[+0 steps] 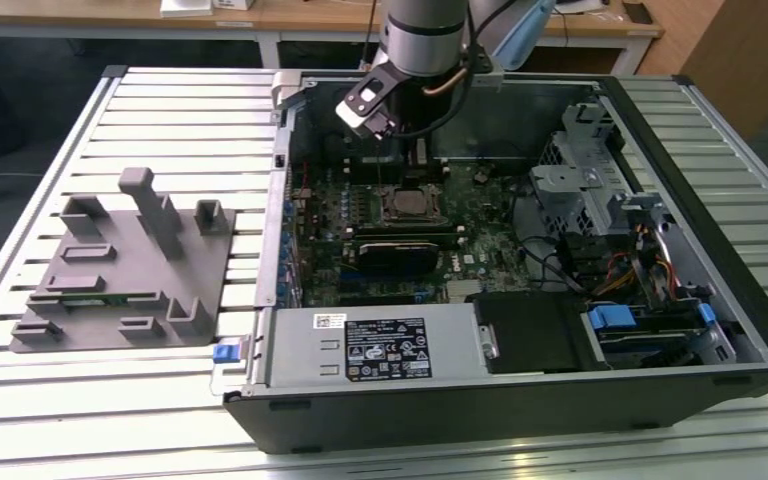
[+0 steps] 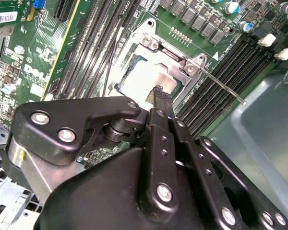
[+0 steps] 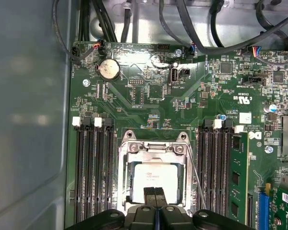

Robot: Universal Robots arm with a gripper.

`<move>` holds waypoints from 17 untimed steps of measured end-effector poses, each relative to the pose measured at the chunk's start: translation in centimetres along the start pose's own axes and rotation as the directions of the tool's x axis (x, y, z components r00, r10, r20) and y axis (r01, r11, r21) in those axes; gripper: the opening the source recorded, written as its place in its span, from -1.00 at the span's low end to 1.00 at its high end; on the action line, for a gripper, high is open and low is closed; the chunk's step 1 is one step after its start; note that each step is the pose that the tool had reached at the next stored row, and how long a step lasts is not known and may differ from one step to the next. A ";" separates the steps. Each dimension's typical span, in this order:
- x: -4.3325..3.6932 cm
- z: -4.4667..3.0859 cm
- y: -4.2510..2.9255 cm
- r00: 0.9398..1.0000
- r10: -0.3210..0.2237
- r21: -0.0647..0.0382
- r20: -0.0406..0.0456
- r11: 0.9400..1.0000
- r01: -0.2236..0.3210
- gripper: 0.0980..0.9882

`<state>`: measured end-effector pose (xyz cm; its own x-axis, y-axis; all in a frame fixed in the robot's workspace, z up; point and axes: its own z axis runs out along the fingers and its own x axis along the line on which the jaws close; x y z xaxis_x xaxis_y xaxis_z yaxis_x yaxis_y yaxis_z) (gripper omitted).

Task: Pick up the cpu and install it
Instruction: 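Install the first cpu locking lever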

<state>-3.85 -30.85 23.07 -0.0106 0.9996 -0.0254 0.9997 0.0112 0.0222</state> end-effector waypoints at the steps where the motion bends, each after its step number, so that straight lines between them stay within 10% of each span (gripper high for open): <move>1: 0.00 -0.04 0.00 1.000 0.000 0.000 0.000 1.000 0.000 -0.95; 17: -0.02 -0.78 0.02 1.000 0.000 0.000 0.000 1.000 0.000 -0.95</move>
<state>-3.85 -30.85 23.85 -0.0106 0.9996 -0.0255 0.9997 0.0112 0.0222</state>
